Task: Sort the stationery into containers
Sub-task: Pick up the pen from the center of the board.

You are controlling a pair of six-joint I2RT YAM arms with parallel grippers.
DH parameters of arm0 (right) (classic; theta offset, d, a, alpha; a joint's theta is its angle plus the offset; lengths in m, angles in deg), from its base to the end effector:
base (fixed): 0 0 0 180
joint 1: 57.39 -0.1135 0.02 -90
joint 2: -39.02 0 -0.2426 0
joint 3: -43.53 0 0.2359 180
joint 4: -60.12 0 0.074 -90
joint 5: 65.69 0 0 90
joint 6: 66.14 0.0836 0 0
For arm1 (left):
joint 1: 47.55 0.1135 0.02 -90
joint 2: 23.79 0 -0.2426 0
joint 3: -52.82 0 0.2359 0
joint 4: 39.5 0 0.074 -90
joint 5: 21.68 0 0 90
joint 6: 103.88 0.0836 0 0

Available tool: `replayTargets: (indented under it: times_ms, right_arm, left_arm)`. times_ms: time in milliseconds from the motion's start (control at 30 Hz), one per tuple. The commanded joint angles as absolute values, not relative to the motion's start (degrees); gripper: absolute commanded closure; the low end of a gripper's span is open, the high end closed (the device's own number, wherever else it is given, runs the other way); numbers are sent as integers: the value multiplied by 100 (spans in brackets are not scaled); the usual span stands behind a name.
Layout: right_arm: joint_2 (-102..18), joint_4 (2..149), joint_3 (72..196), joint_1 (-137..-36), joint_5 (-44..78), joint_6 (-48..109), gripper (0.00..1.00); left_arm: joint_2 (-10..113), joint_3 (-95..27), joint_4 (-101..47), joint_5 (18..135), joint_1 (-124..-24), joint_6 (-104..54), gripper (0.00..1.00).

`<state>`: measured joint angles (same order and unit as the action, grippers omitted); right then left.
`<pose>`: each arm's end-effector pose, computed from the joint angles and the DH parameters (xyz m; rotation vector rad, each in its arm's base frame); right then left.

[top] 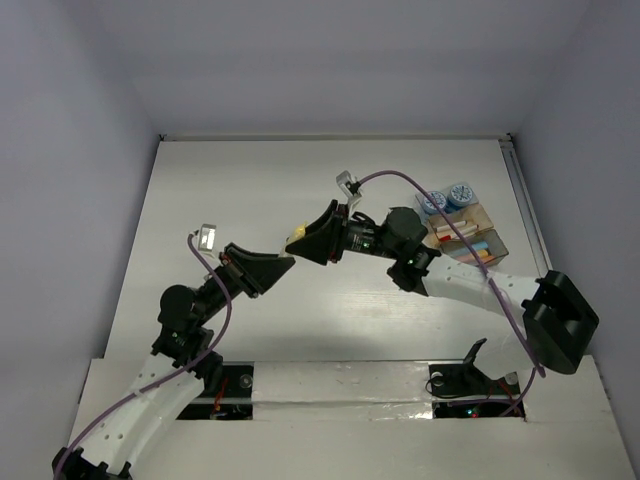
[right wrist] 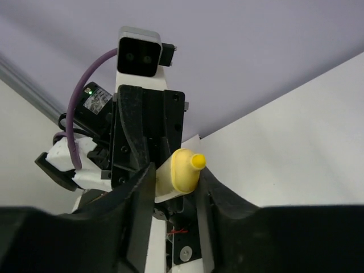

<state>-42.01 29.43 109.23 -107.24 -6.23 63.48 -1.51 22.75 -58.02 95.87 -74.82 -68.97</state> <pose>0.1935 0.2953 0.3294 -0.6498 1.4052 1.6283 0.1263 -0.1086 0.3031 0.1740 1.2990 -1.5172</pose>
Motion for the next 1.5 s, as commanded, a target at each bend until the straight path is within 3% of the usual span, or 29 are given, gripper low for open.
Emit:
replayTargets:
  times_ms: [0,133,200,233,467,800,933,1033,1200,1467]
  right_arm:
    - [-4254,2257,11127,-10802,-505,6420,64]
    - [-4272,2527,11214,-10802,-417,6385,94]
    - [-4237,2878,11320,-10802,-417,6254,100]
    - [-4211,3159,11529,-10802,-417,6158,100]
    - [-4570,6392,13049,-10802,-1250,5287,100]
    - [-4869,7468,13649,-10802,-1840,4681,100]
    - [-4808,7688,13615,-10635,-2041,4662,100]
    - [-4790,7767,13606,-10635,-2183,4636,100]
    - [-4685,7636,13439,-10573,-2306,4723,100]
    - [-4527,7548,13333,-10459,-2394,4759,100]
  left_arm:
    - [-50,2270,-6291,9794,-7497,-6925,100]
    - [108,2078,-5968,10031,-7497,-6637,100]
    - [205,1937,-5669,10110,-7497,-6390,99]
    - [222,1884,-5493,10163,-7497,-6310,92]
    - [336,1418,-4876,10453,-7497,-5791,76]
    - [469,1172,-4639,10761,-7497,-5615,75]
    - [407,1084,-4394,10866,-7497,-5475,62]
    - [354,1014,-4192,10858,-7497,-5325,59]
    - [363,961,-4129,10919,-7497,-5272,58]
    - [398,926,-4120,10910,-7497,-5246,71]
